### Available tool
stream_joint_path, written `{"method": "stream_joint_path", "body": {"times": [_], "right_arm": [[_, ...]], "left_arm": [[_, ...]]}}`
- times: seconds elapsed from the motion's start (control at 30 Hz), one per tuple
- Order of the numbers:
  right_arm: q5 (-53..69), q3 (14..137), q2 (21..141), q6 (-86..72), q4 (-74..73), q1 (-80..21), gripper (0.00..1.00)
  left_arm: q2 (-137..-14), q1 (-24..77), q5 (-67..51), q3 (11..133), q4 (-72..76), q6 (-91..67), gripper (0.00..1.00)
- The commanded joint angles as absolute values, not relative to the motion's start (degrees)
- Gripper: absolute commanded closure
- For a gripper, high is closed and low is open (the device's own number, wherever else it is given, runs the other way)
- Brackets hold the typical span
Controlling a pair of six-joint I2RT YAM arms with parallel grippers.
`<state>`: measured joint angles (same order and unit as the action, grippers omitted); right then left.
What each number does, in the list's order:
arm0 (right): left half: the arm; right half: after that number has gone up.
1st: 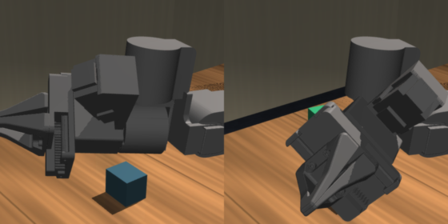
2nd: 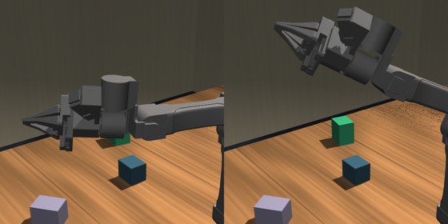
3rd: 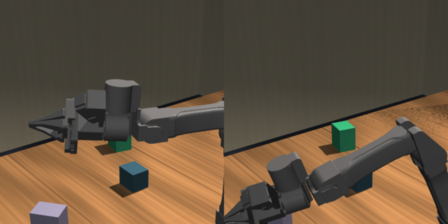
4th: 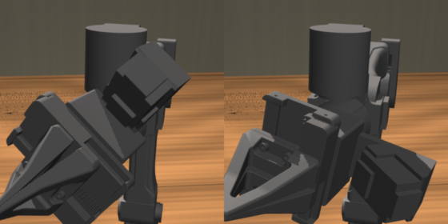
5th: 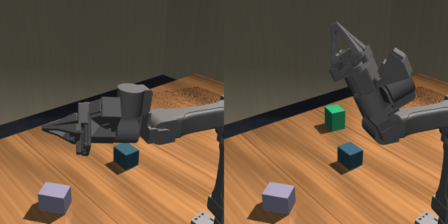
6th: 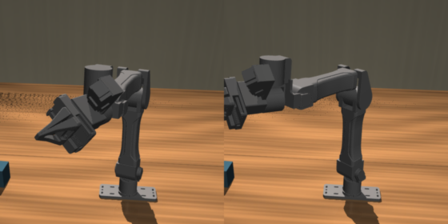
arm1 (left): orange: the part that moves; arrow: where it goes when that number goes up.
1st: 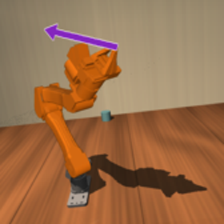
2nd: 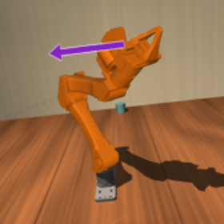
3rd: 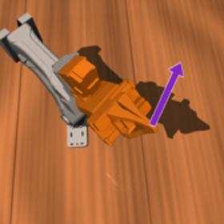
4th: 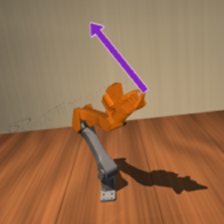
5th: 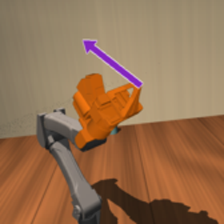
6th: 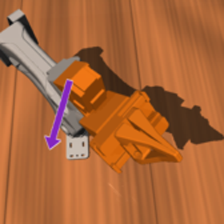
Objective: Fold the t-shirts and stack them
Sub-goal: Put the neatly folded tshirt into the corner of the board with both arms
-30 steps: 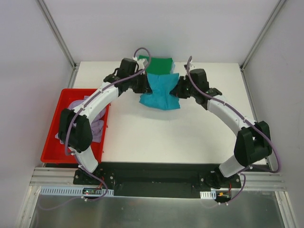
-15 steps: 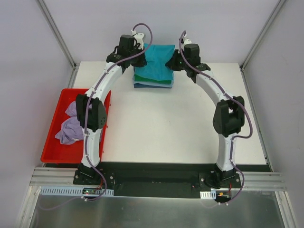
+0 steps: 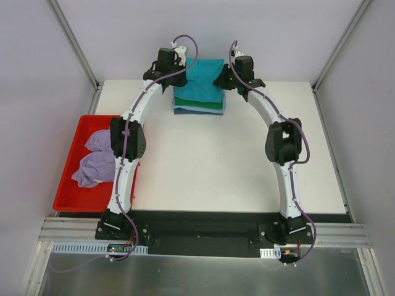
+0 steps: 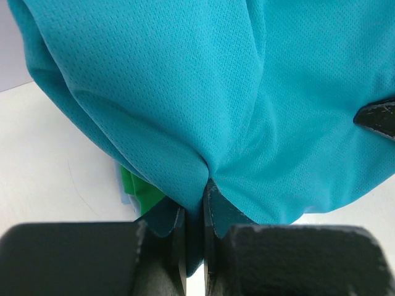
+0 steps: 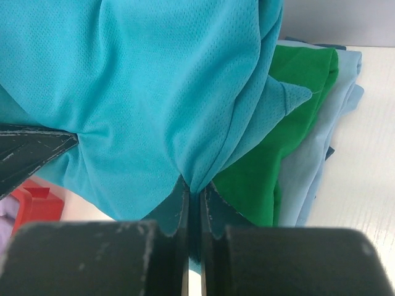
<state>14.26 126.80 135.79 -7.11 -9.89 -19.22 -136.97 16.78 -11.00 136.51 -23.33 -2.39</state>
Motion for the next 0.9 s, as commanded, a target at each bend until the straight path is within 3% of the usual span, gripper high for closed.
{"method": "stream_joint_path", "body": {"times": [0.0, 0.63, 0.73, 0.8, 0.87], "right_arm": [[15.6, 130.5, 135.8, -8.3, -10.0, -18.4, 1.00], [14.7, 134.9, 144.5, -12.5, -9.1, -17.1, 0.97], [14.9, 135.2, 146.0, -12.4, -6.9, -17.0, 0.91], [14.9, 136.1, 146.9, -12.4, -6.2, -16.8, 0.84], [14.9, 136.8, 147.0, -12.3, -5.8, -16.6, 0.72]], "left_arm": [[-136.9, 15.7, -12.2, 139.7, -20.8, -3.1, 1.00], [-143.2, 14.2, -12.0, 139.4, -16.7, -5.5, 0.98], [-143.6, 13.8, -10.6, 139.0, -16.3, -6.1, 0.91], [-143.8, 13.6, -10.4, 139.0, -16.0, -6.4, 0.78], [-143.7, 13.5, -10.4, 139.0, -15.6, -6.9, 0.66]]}}
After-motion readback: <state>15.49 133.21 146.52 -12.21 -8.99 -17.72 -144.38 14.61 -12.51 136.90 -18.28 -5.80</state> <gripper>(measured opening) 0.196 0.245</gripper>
